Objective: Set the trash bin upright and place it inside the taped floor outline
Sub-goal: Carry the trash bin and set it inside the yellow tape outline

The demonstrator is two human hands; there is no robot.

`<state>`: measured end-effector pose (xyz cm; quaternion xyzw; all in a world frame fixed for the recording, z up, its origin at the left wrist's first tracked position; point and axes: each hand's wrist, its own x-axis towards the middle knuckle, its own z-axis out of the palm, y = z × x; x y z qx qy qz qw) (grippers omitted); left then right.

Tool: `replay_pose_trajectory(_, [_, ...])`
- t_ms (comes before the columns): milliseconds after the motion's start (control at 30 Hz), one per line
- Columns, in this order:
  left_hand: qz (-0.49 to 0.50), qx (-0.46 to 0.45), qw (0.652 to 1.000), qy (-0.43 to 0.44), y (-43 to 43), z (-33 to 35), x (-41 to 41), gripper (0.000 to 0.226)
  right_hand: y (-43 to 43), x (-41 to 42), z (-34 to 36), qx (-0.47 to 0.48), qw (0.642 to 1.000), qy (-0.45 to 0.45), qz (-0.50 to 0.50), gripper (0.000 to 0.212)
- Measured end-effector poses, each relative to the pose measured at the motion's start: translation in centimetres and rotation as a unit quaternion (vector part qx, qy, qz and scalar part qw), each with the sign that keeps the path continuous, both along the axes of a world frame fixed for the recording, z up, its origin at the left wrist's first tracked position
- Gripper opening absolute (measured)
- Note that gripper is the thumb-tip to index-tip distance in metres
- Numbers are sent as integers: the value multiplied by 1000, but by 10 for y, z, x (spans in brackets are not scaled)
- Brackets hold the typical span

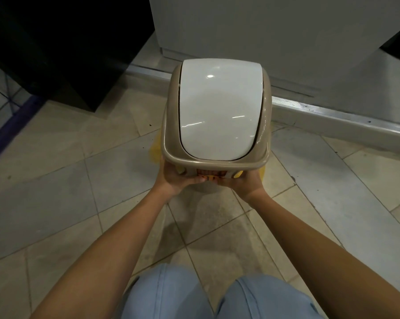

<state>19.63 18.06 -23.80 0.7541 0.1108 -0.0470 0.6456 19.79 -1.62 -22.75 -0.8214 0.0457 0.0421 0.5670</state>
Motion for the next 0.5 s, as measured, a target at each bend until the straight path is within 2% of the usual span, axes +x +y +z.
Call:
replay_pose_trajectory(200, [1, 0, 1000, 14, 0, -4, 13, 80, -2, 13, 1, 13, 1000, 19, -11, 105])
replay_pose_trajectory(300, [6, -15, 1000, 16, -2, -6, 19, 79, -3, 20, 2, 23, 999, 24, -16, 105])
replay_pose_trajectory(433, [8, -22, 1000, 21, -6, -7, 27, 62, -6, 29, 3, 27, 999, 28, -13, 104])
replay_pose_trajectory(500, [5, -17, 1000, 19, -9, -3, 30, 62, -7, 34, 4, 32, 999, 33, -18, 102])
